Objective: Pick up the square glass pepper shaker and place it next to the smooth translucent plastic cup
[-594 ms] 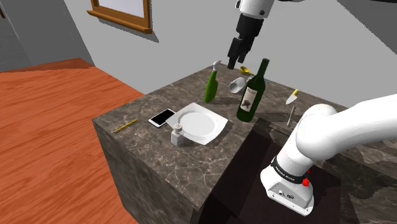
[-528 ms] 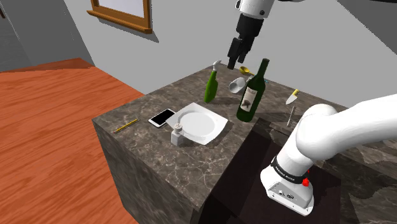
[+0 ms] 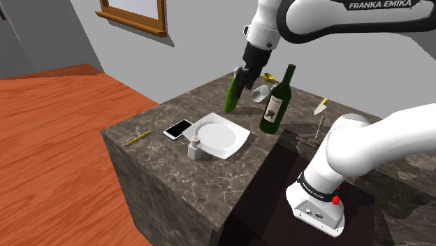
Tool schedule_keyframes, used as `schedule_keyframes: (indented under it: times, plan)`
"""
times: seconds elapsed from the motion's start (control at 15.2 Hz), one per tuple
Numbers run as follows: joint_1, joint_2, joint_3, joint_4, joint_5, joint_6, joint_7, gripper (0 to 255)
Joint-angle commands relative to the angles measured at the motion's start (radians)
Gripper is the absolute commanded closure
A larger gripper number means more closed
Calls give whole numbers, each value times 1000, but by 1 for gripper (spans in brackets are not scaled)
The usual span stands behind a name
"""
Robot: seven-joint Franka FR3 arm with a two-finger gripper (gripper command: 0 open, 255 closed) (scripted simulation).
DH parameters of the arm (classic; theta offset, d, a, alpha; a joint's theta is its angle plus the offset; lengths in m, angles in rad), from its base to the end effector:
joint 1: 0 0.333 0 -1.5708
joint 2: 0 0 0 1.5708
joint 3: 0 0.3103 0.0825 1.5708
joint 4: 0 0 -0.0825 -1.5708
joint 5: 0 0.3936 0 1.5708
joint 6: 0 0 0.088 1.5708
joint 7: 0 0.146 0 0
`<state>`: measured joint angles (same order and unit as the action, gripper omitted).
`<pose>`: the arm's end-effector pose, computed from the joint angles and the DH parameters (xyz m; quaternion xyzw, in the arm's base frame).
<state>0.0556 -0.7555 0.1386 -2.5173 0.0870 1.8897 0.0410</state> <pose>0.3480 0.0795 0.4852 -0.9968 -0.0496 -0.0621 0.0009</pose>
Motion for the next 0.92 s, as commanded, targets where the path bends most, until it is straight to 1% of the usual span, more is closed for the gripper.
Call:
schedule_keyframes:
  times: [0.0,0.4,0.66,0.86]
  plan:
    - [18,9,35,-50,24,77,30,0]
    - [63,100,137,-146,81,314,109,0]
    - [80,203,215,-178,103,483,169,0]
    - [79,301,281,-183,100,612,225,0]
